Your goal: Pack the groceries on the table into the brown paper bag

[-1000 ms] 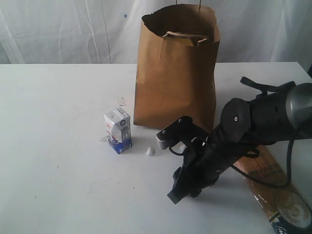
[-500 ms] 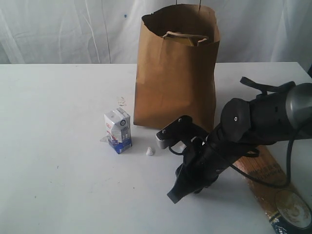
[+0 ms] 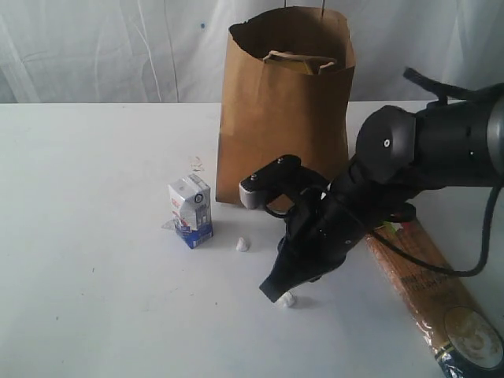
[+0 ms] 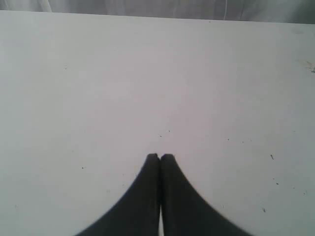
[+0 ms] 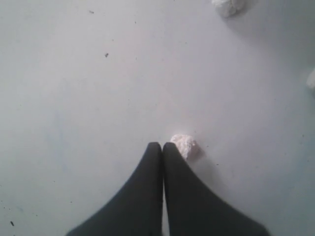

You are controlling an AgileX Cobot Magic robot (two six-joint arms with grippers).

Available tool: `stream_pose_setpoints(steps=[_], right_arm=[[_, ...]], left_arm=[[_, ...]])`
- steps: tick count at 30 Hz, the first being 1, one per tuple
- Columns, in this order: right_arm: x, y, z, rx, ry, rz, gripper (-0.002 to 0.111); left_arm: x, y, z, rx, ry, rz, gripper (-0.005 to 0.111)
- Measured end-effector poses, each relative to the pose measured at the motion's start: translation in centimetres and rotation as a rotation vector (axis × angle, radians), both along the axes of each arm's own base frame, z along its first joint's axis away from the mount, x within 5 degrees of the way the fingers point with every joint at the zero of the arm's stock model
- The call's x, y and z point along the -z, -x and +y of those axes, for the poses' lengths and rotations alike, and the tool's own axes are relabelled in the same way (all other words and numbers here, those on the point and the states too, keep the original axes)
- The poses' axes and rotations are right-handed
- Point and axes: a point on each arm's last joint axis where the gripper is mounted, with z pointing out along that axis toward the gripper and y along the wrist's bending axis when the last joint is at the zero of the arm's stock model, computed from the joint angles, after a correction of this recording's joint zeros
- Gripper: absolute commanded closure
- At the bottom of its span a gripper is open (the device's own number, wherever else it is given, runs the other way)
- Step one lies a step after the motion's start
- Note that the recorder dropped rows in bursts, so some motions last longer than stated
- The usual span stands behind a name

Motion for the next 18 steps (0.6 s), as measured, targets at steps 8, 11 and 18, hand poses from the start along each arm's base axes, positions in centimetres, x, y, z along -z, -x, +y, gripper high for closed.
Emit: stream_pose_setpoints(steps=[8,11,18], right_arm=[[2.7,-0.4,0.0,0.003,0.043,0.023,0.064],[3.0,-0.7,0.1,0.010,0.043,0.011,0.064],[5.1,-1.1,0.2,0.021,0.070,0.032,0.071]], left_arm=[[0.0,0.0,0.0,0.000,0.000,0.000,0.107],[0.0,0.0,0.0,0.000,0.000,0.000,0.107],[0.0,0.0,0.0,0.000,0.000,0.000,0.107]])
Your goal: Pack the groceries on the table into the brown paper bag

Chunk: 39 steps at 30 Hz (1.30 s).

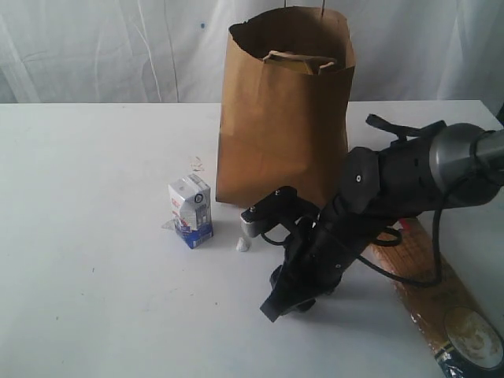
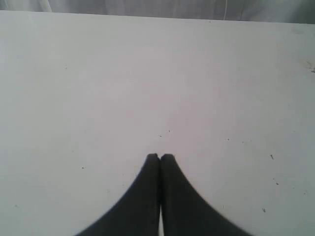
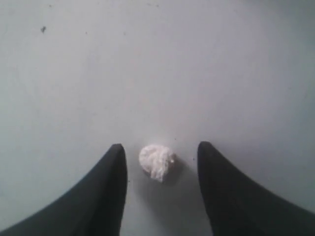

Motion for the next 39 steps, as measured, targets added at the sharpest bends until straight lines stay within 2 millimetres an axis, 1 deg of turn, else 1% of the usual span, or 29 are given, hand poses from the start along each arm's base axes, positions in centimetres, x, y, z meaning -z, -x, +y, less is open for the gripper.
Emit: stream_pose_setpoints(steps=[2,5,6,8,11,14,17,20,22,23,25,27,29,32,34,35,37,39], right_arm=[[0.0,-0.1,0.0,0.002,-0.001,-0.006,0.081],[0.1,0.0,0.0,0.005,0.000,-0.001,0.103],[0.0,0.0,0.1,0.001,0.000,0.009,0.108],[-0.4,0.0,0.2,-0.004,-0.001,0.039,0.108],[-2.4,0.2,0.6,-0.024,-0.021,0.083,0.108],[-5.4,1.1,0.5,-0.034,-0.058,0.112,0.108],[-8.0,3.1,-0.3,-0.036,-0.100,0.136,0.108],[-10.5,6.2,-1.8,-0.029,-0.166,0.132,0.108],[-12.6,8.4,-3.0,-0.027,-0.227,0.095,0.108],[-13.7,9.3,-3.4,-0.021,-0.258,0.068,0.108],[-16.9,10.9,-4.4,0.017,-0.357,-0.038,0.108],[-20.5,12.2,-5.5,0.073,-0.479,-0.181,0.108],[-24.4,13.0,-6.4,0.149,-0.621,-0.338,0.108],[-29.2,13.0,-7.1,0.221,-0.774,-0.513,0.108],[-31.5,12.0,-6.8,0.244,-0.823,-0.589,0.108],[-32.2,11.0,-6.4,0.256,-0.829,-0.616,0.108],[-32.5,8.2,-5.0,0.275,-0.811,-0.643,0.108],[-32.2,5.3,-3.5,0.297,-0.791,-0.671,0.108]], left_arm=[[0.0,0.0,0.0,0.000,0.000,0.000,0.107],[0.0,0.0,0.0,0.000,0.000,0.000,0.107],[0.0,0.0,0.0,0.000,0.000,0.000,0.107],[0.0,0.0,0.0,0.000,0.000,0.000,0.107],[0.0,0.0,0.0,0.000,0.000,0.000,0.107],[0.0,0.0,0.0,0.000,0.000,0.000,0.107],[0.0,0.0,0.0,0.000,0.000,0.000,0.107],[0.0,0.0,0.0,0.000,0.000,0.000,0.107],[0.0,0.0,0.0,0.000,0.000,0.000,0.107],[0.0,0.0,0.0,0.000,0.000,0.000,0.107],[0.0,0.0,0.0,0.000,0.000,0.000,0.107],[0.0,0.0,0.0,0.000,0.000,0.000,0.107],[0.0,0.0,0.0,0.000,0.000,0.000,0.107],[0.0,0.0,0.0,0.000,0.000,0.000,0.107],[0.0,0.0,0.0,0.000,0.000,0.000,0.107],[0.0,0.0,0.0,0.000,0.000,0.000,0.107],[0.0,0.0,0.0,0.000,0.000,0.000,0.107],[0.0,0.0,0.0,0.000,0.000,0.000,0.107]])
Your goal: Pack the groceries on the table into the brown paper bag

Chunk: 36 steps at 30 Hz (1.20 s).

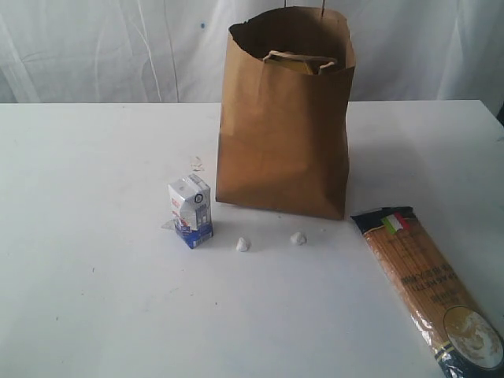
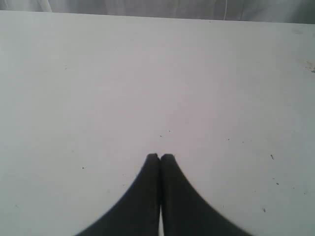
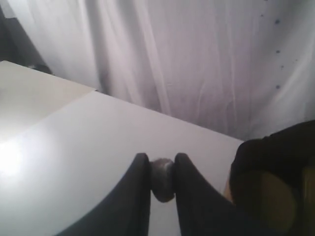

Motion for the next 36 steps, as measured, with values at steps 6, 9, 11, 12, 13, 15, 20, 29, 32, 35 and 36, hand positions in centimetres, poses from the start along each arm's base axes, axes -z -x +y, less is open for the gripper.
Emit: stream_pose_setpoints(steps=[6,9,11,12,13,15,20,29,32,35,36], right_arm=[[3.1,-8.3,2.8,0.127,0.131,-0.083,0.101],[4.9,-11.2,2.1,0.208,0.092,0.013,0.093],[6.5,-12.7,1.3,0.256,0.073,0.100,0.087],[7.2,-13.3,0.9,0.272,0.075,0.142,0.085],[7.8,-13.7,0.7,0.281,0.079,0.174,0.081],[8.8,-14.2,0.6,0.287,0.094,0.221,0.076],[9.3,-14.3,0.6,0.284,0.108,0.246,0.073],[7.0,-12.2,-0.3,0.270,0.144,0.221,0.092],[5.0,-10.4,-1.3,0.273,0.198,0.167,0.108],[3.2,-8.1,-2.7,0.283,0.287,0.130,0.108],[2.7,-7.5,-3.2,0.292,0.325,0.118,0.108]], left_arm=[[0.0,0.0,0.0,0.000,0.000,0.000,0.107],[0.0,0.0,0.0,0.000,0.000,0.000,0.107],[0.0,0.0,0.0,0.000,0.000,0.000,0.107],[0.0,0.0,0.0,0.002,0.000,0.000,0.107],[0.0,0.0,0.0,0.007,-0.002,0.000,0.107],[0.0,0.0,-0.1,0.019,-0.002,0.000,0.107],[0.0,0.0,-0.2,0.038,-0.002,0.000,0.107],[0.0,0.0,-0.2,0.038,-0.003,0.000,0.107],[0.0,0.0,-0.2,0.038,-0.003,0.000,0.107],[0.0,0.0,-0.2,0.038,-0.003,0.000,0.107],[0.0,0.0,-0.2,0.038,-0.003,0.000,0.107]])
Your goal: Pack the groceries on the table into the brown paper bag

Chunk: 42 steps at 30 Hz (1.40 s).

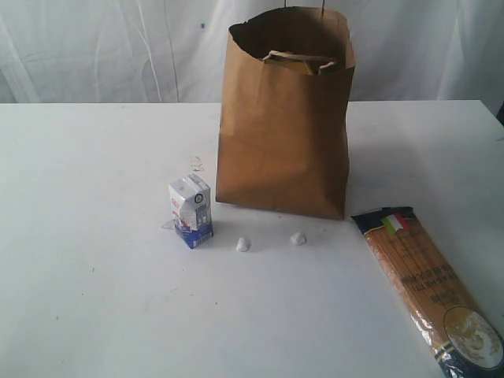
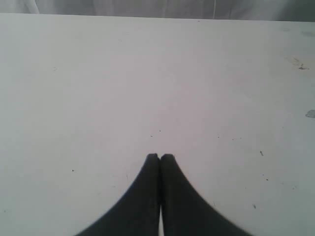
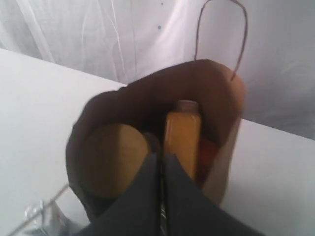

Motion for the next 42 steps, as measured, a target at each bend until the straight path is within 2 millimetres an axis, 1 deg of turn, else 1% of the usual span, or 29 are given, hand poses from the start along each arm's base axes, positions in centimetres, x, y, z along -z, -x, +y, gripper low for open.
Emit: stream_pose_setpoints(steps=[3,4,8,10,12,14,16,19,21,24,27,30,33,36,38,41,42], right_arm=[[-1.3,2.5,-1.9,0.030,0.128,-0.005,0.108],[-1.4,3.2,-2.6,0.048,0.185,0.000,0.108],[-0.8,5.3,-4.9,0.116,0.362,0.030,0.108],[-0.2,6.1,-5.6,0.129,0.399,0.044,0.108],[0.3,7.0,-5.9,0.130,0.390,0.057,0.108],[1.4,7.8,-5.9,0.125,0.340,0.102,0.108],[2.9,8.3,-5.6,0.104,0.291,0.166,0.108],[6.3,8.8,-4.6,0.050,0.210,0.312,0.108],[8.9,8.8,-3.9,0.009,0.161,0.394,0.108],[11.9,8.6,-2.9,-0.050,0.112,0.450,0.108],[14.4,8.1,-2.1,-0.109,0.099,0.473,0.107],[16.2,7.1,-1.3,-0.160,0.089,0.462,0.100],[17.8,5.8,-0.5,-0.200,0.095,0.444,0.088],[20.1,4.2,0.2,-0.222,0.133,0.455,0.078],[21.9,3.5,0.5,-0.227,0.157,0.487,0.074],[24.4,2.8,1.1,-0.235,0.170,0.573,0.074],[24.7,2.5,1.3,-0.243,0.175,0.583,0.074]], left_arm=[[0.0,0.0,0.0,0.000,0.000,0.000,0.107],[0.0,0.0,0.0,0.000,0.000,0.000,0.107],[0.0,0.0,0.0,0.000,0.000,0.000,0.107],[0.0,0.0,0.0,0.000,0.000,0.000,0.107],[0.0,0.0,0.0,0.000,0.000,0.000,0.107],[0.0,0.0,0.0,0.000,0.000,0.000,0.107],[0.0,0.0,0.0,0.000,0.000,0.000,0.107],[0.0,0.0,0.0,0.000,0.000,0.000,0.107],[0.0,0.0,0.0,0.000,0.000,0.000,0.107],[0.0,0.0,0.0,0.000,0.000,0.000,0.107],[0.0,0.0,0.0,0.000,0.000,0.000,0.107],[0.0,0.0,0.0,0.000,0.000,0.000,0.107],[0.0,0.0,0.0,0.000,0.000,0.000,0.107],[0.0,0.0,0.0,0.000,0.000,0.000,0.107],[0.0,0.0,0.0,0.000,0.000,0.000,0.107],[0.0,0.0,0.0,0.000,0.000,0.000,0.107],[0.0,0.0,0.0,0.000,0.000,0.000,0.107]])
